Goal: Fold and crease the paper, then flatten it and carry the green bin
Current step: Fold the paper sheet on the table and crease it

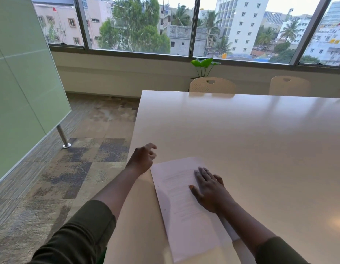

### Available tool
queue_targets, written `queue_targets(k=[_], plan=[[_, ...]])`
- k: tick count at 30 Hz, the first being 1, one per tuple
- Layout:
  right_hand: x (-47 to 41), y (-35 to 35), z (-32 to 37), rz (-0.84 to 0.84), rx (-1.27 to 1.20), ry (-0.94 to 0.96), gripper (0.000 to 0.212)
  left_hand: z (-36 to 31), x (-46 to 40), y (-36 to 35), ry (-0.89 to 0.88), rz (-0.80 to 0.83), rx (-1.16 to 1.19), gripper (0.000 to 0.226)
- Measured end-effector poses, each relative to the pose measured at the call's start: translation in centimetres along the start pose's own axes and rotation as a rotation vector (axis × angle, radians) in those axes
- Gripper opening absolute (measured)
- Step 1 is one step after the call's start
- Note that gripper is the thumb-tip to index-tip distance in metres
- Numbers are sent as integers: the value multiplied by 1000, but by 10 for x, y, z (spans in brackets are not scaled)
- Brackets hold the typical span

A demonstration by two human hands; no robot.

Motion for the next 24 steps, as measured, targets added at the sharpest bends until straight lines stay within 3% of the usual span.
queue_targets(k=[8, 15, 21, 24], plan=[[-10, 2, -14, -15, 15, 190, 91, -24, 35, -24, 111, 179, 453, 44], [-9, 8, -21, -51, 2, 323, 87, -34, 55, -32, 170, 178, 669, 20], [-4, 59, -3, -448, -187, 258, 51, -42, 69, -45, 240, 80, 823, 13], [0, 68, 30, -480, -396, 338, 44, -43, 76, -57, 301, 29, 915, 18]])
Point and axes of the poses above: each hand's wrist, its own x-axis away from the middle knuckle, its own y-axis out of the back of the hand, z = x × y, the point moved 10 cm from there along -x, towards the middle knuckle, and after that the axes turned 9 degrees about x, right-handed, at the moved point
